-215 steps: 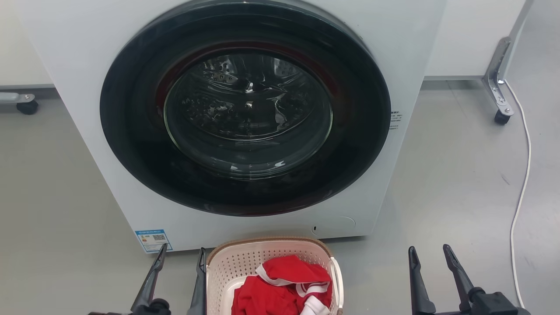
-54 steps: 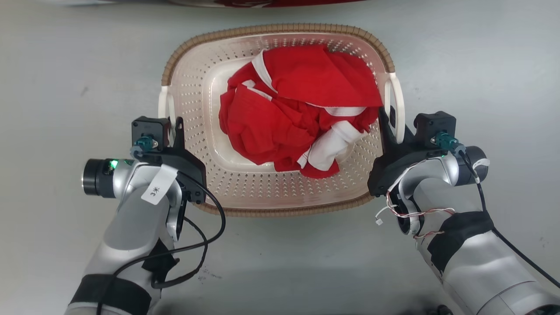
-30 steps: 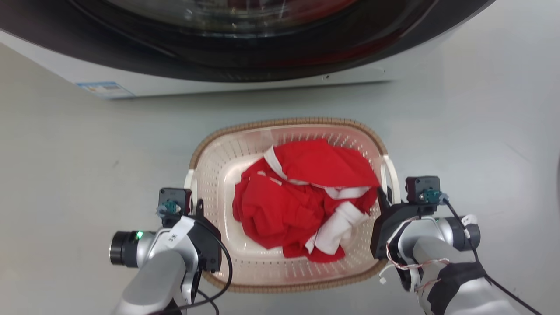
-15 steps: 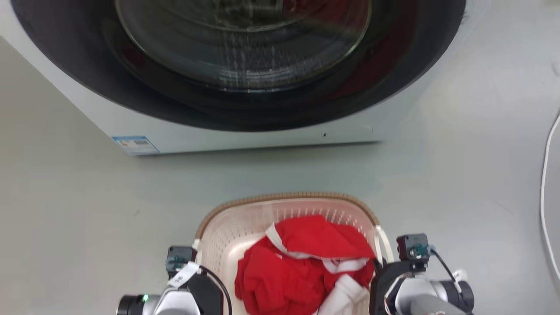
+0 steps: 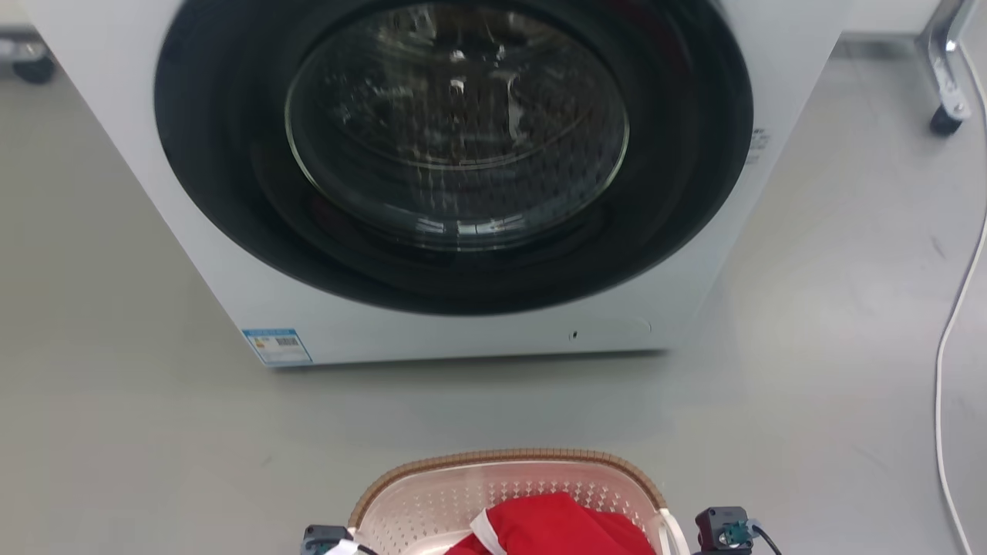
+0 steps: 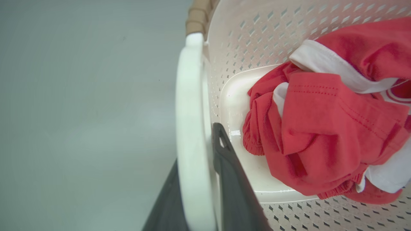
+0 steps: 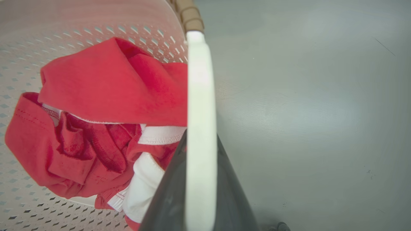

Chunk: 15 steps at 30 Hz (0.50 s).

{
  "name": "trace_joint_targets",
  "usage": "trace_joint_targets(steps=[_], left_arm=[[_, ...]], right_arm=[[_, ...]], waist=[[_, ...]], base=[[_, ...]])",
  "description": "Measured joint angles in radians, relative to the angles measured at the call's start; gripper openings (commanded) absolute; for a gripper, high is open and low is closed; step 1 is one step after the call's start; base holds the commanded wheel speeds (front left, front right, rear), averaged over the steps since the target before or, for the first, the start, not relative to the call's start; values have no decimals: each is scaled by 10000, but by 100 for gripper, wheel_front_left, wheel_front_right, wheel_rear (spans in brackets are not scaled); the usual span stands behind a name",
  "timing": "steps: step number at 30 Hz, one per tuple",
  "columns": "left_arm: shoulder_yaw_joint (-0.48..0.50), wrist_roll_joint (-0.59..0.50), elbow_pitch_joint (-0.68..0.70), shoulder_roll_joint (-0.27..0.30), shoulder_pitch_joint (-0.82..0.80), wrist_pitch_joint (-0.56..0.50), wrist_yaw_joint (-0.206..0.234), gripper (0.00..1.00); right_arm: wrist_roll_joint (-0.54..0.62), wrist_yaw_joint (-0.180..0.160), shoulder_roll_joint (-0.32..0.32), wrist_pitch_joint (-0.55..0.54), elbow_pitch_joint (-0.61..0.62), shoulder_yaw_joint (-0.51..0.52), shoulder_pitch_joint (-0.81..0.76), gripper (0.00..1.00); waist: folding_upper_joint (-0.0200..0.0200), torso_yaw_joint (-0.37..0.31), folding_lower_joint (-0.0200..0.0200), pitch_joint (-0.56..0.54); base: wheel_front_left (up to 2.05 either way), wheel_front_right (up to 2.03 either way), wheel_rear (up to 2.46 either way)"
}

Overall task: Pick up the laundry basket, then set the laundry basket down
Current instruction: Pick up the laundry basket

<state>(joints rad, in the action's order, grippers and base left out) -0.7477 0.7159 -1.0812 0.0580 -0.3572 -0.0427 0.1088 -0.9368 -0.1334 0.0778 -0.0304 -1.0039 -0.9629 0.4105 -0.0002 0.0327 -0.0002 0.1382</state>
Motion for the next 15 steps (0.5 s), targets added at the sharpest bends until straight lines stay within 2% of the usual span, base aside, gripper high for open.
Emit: trace_joint_targets(steps=[8,15], left_arm=[[-138,240,-38,15,180,-42,13,0],[-295,330,-100,19,219,-86,17,0]], right_arm=[[-245,-4,0,-123,10,-240,-150,0],[-462,-46,2,-132,8,-424,-239,0]], waist=[[0,85,0,-940],[1,119,1,-1324]], base=[[0,0,0],[0,0,0]])
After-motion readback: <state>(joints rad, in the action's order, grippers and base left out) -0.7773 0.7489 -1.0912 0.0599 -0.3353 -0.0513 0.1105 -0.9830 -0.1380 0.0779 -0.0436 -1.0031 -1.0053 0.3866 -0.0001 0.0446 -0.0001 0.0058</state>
